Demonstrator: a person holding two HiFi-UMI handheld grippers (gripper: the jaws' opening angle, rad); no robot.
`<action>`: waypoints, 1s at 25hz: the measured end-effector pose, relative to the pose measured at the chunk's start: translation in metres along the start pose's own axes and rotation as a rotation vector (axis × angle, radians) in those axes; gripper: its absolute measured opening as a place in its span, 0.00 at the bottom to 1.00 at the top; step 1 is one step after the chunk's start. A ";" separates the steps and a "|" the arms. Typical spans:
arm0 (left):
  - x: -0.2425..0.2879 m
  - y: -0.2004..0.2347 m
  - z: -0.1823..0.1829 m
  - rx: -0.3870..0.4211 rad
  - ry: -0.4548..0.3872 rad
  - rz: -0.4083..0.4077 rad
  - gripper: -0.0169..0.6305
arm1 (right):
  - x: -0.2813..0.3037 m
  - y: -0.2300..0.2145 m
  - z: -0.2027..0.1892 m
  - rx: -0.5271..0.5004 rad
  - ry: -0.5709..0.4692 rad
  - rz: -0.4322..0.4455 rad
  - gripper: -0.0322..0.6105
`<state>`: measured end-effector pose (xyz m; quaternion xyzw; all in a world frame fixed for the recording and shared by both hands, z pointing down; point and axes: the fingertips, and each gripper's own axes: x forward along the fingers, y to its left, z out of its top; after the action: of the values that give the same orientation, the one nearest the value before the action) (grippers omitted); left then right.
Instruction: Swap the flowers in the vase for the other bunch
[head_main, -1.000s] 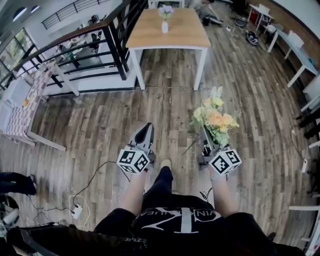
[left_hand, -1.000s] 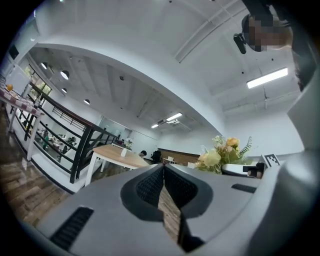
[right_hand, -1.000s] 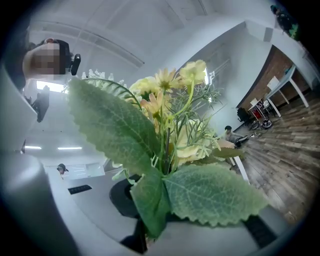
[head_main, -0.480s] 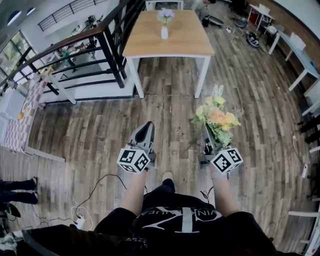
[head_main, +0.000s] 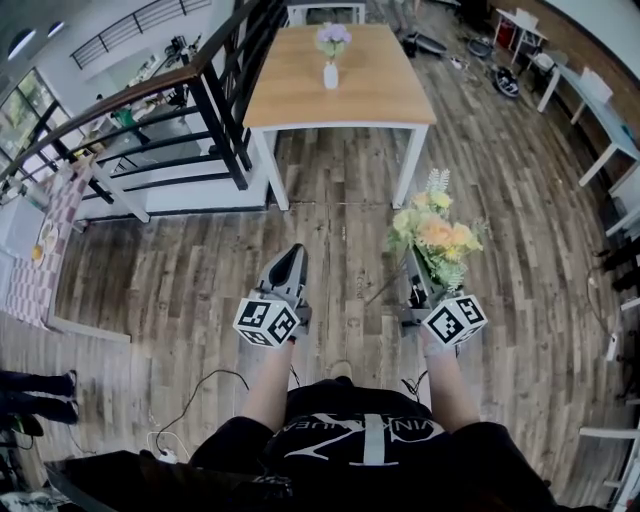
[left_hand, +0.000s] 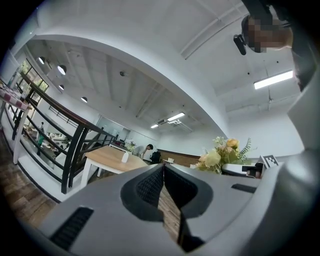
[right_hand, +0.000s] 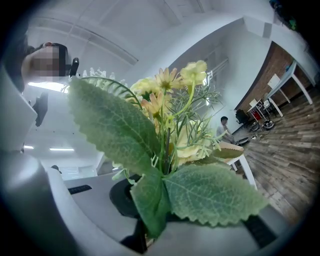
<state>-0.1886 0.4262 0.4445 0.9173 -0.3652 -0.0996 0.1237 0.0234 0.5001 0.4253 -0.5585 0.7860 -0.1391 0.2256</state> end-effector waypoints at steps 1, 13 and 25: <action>0.002 0.004 0.000 -0.001 -0.002 0.000 0.05 | 0.004 -0.001 -0.001 -0.001 -0.002 0.000 0.14; 0.029 0.029 -0.007 -0.020 0.010 -0.001 0.05 | 0.038 -0.038 0.000 0.012 -0.006 -0.029 0.14; 0.127 0.083 0.013 0.016 0.000 0.014 0.05 | 0.146 -0.093 0.012 0.012 0.011 0.021 0.14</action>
<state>-0.1552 0.2775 0.4450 0.9157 -0.3722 -0.0961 0.1172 0.0646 0.3316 0.4298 -0.5482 0.7921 -0.1447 0.2261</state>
